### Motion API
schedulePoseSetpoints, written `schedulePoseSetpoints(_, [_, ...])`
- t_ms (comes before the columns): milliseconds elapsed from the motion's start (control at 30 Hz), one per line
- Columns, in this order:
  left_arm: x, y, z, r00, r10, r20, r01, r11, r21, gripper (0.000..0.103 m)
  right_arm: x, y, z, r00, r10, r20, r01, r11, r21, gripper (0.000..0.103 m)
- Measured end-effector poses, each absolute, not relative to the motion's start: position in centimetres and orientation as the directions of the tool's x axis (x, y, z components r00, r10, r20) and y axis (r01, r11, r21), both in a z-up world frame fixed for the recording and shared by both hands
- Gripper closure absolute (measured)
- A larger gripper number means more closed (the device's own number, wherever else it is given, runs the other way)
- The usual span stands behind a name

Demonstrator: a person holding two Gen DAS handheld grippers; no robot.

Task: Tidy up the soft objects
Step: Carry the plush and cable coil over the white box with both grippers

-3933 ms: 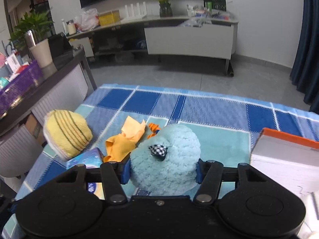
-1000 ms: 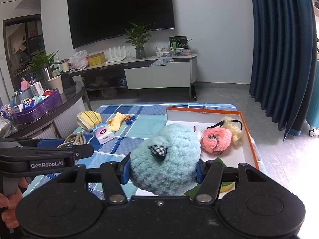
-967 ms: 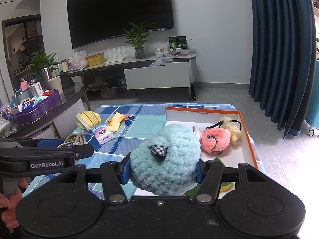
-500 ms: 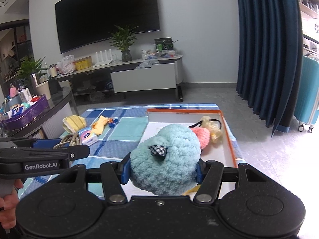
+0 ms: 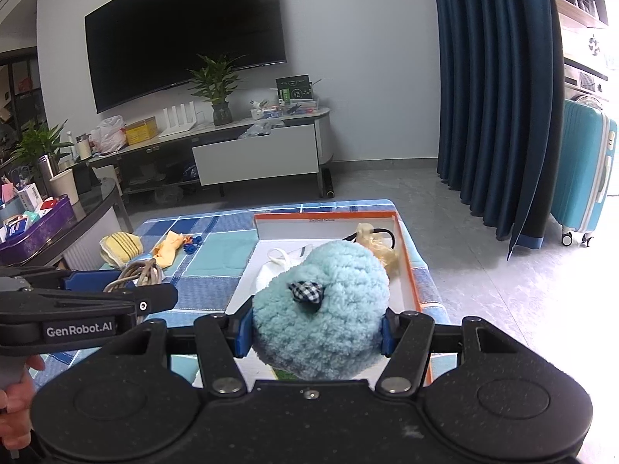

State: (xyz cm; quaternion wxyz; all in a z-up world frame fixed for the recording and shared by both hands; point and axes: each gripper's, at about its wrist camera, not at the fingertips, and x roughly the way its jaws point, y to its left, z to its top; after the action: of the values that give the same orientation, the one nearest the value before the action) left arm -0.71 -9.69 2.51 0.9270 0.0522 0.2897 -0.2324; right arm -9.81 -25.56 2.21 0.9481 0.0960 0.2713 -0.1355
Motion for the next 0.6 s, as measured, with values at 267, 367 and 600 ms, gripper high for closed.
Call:
schedulePoseSetpoints(267, [-0.3,-10.8,2.4,0.713,-0.417,-0.563,0.48,0.876,-0.041,0.037,-9.6,-26.2,1.9,0.812,-0.212,-0.544,0.321,0.94,0.112,0.033])
schedulePoseSetpoints(367, [-0.2,-11.1,2.2,0.708,-0.422,-0.566,0.486,0.873,-0.041,0.037,-9.4,-26.6,1.8,0.81,-0.215,-0.546,0.325,0.939,0.112,0.033])
schedulePoseSetpoints(600, [0.4,-11.9,1.8,0.697,-0.425,-0.577,0.492,0.869,-0.045,0.037,-8.6,-27.3,1.6,0.807,-0.223,-0.547,0.33,0.938,0.106,0.033])
